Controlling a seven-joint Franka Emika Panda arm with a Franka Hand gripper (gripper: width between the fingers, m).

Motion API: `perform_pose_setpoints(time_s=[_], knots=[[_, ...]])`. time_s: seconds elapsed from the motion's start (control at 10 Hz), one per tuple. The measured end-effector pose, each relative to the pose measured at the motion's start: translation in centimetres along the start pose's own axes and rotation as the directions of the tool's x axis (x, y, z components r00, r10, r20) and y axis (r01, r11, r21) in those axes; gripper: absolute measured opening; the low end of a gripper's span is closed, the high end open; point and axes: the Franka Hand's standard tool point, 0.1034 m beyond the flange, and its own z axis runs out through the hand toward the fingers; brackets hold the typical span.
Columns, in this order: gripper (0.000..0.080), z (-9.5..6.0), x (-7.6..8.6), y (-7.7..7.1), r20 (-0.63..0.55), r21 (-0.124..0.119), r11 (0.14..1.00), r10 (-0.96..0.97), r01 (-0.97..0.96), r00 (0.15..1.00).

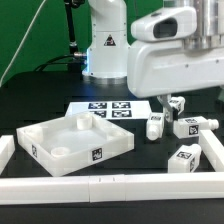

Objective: Assemble one leg

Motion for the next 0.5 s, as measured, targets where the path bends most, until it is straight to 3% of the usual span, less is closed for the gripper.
perform_pose_setpoints(time_s=[0.1, 0.4, 0.5], knots=[[0.0649, 0.5, 0.2, 0.7, -0.041, 0.019, 0.998, 0.068, -0.067, 0.997], [0.0649, 0.7, -0.1, -0.1, -0.02, 0.048, 0.965, 0.259, -0.258, 0.966], [0.0649, 1.7, -0.4, 0.3, 0.003, 0.055, 0.927, 0.372, -0.371, 0.928]])
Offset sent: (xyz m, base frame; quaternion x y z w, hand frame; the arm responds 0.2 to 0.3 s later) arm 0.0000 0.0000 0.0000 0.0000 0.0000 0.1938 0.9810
